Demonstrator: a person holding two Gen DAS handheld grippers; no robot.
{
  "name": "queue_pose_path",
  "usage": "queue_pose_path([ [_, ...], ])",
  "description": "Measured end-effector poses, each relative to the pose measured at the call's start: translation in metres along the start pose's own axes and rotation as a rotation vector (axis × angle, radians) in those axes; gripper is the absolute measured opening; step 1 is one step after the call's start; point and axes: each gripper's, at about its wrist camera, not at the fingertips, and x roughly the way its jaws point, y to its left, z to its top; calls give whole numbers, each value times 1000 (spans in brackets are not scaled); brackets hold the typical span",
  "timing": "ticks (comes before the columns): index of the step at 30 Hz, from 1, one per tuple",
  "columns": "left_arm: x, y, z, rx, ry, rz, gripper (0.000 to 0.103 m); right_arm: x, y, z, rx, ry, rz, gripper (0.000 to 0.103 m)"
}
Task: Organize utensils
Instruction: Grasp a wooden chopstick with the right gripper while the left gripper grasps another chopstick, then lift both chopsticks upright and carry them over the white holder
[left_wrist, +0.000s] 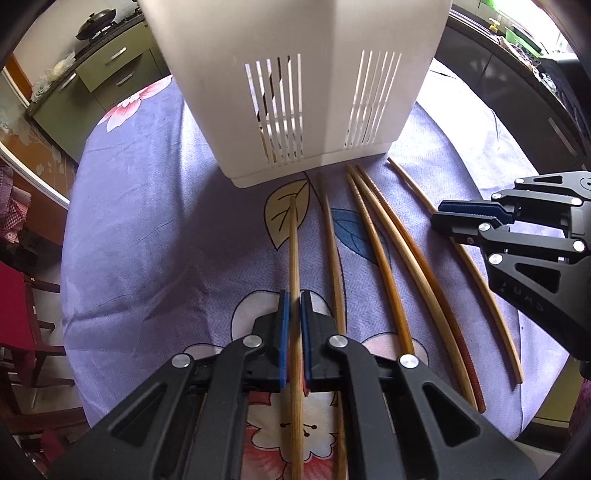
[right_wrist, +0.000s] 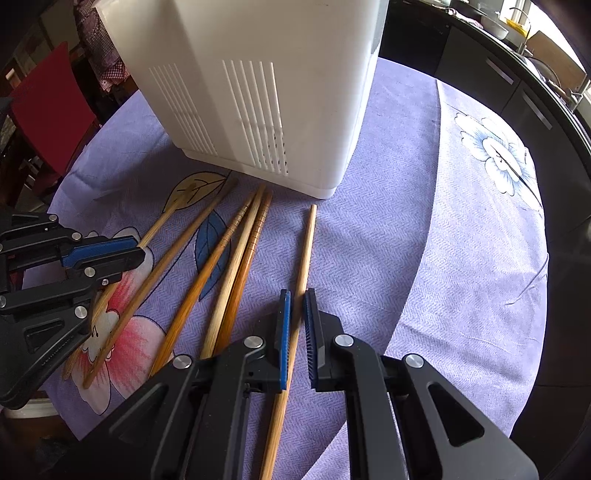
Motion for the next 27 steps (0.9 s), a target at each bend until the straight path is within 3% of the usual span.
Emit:
queue_pose_path([
  [17, -48, 10, -8, 13, -73, -9, 6, -25, -7, -14, 8, -32, 9, 7],
  [27, -76, 16, -20, 20, -119, -20, 6, -80, -18, -27, 27, -146, 33, 7],
])
